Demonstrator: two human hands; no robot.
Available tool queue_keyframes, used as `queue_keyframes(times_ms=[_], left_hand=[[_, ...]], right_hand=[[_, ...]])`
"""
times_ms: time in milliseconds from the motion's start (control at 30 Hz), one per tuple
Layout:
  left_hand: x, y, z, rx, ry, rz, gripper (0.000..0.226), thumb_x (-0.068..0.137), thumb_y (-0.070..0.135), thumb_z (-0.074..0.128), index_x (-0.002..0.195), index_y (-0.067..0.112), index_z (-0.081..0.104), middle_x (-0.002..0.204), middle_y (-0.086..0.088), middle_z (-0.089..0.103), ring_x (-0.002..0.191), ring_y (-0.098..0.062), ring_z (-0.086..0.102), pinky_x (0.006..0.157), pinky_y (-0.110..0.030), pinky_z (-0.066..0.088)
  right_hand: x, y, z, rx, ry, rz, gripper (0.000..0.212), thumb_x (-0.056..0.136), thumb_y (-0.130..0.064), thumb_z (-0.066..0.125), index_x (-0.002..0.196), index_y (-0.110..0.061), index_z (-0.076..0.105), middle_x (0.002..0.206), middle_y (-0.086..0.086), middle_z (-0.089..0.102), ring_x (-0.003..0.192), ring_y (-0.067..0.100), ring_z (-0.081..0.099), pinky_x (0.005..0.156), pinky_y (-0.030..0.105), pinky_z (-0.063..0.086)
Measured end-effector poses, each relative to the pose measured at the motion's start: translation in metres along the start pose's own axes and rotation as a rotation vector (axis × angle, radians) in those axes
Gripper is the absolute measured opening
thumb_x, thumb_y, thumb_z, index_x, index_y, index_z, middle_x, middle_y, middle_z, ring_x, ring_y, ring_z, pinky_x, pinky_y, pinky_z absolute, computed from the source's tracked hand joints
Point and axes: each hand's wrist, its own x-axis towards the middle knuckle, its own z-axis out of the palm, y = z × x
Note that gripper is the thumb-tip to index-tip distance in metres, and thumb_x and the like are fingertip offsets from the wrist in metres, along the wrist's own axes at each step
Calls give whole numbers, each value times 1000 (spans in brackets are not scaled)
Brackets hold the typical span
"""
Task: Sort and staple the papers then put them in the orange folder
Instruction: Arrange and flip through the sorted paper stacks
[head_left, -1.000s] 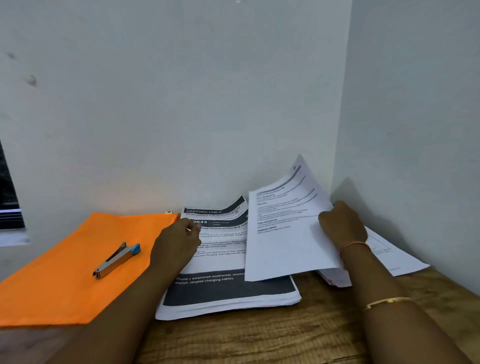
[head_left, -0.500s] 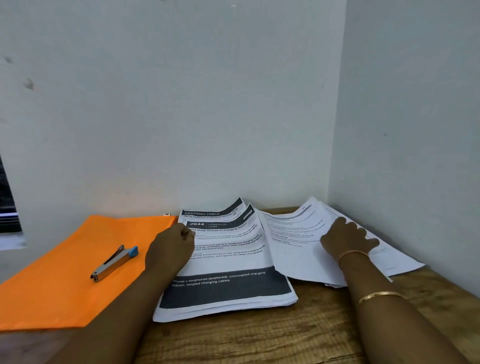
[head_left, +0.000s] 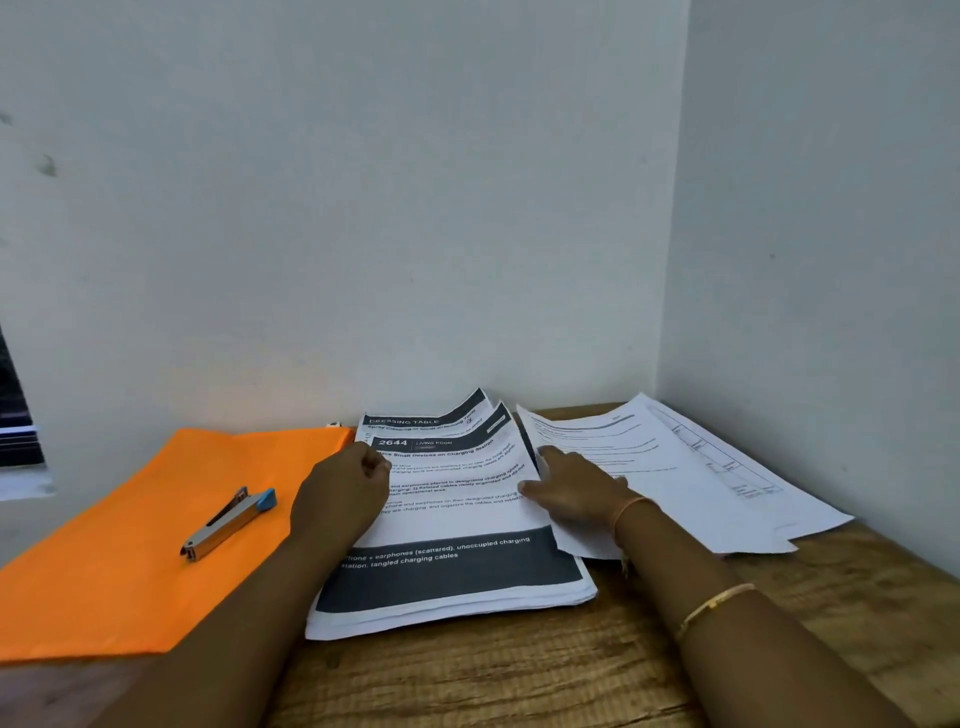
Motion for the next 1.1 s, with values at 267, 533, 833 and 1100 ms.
queue_keyframes(times_ms=[267, 533, 833, 1100], left_hand=[[0, 0, 1, -14, -74, 49, 5, 92, 21, 55, 88, 22, 58, 89, 3, 61, 84, -15, 53, 70, -25, 38], [5, -9, 3, 53, -155, -1, 20, 88, 28, 63, 106, 20, 62, 116, -3, 61, 107, -21, 53, 86, -29, 41], [3, -5, 2, 113, -227, -55, 57, 81, 31, 71, 130, 17, 45, 133, -7, 49, 118, -23, 48, 89, -30, 39], [-2, 2, -4, 134, -241, -75, 72, 77, 27, 75, 136, 15, 36, 137, -7, 48, 122, -23, 47, 86, -27, 39]], right_hand=[[10, 30, -10, -14, 11, 104, 45, 96, -41, 38, 137, -22, 37, 150, 2, 36, 139, 30, 27, 111, 61, 9], [7, 28, -10, -120, -23, 140, 70, 87, -62, 44, 146, -30, 26, 155, 1, 26, 143, 31, 20, 108, 69, 0], [-2, 15, -19, -26, 43, 83, 54, 93, -33, 44, 146, -27, 31, 154, 0, 31, 143, 26, 23, 109, 63, -10], [-7, -18, -3, -67, 148, -47, 50, 90, -58, 40, 134, -35, 44, 129, -2, 56, 129, 28, 44, 106, 69, -3]])
